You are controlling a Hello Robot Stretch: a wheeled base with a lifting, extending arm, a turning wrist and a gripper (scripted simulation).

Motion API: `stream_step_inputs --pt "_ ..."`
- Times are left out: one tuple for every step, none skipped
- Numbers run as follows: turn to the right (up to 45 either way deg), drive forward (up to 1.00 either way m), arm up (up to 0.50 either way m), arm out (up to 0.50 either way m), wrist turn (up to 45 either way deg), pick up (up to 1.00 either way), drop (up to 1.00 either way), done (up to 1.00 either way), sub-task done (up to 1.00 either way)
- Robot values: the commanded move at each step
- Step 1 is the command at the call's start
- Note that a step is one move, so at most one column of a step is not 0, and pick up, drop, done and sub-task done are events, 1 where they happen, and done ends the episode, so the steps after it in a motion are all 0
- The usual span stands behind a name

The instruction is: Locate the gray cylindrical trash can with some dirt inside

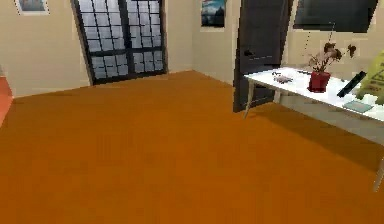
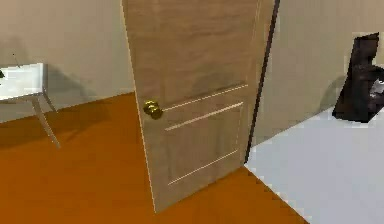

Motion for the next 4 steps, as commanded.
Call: stream_step_inputs --pt "0.0 1.0 0.0 0.0 0.0 0.0 0.0 0.0 0.0" --pt "0.0 1.0 0.0 0.0 0.0 0.0 0.0 0.0 0.0" --pt "0.0 0.85 0.0 0.0 0.0 0.0 0.0 0.0 0.0" --pt "33.0 0.0 0.0 0.0 0.0 0.0 0.0 0.0 0.0"
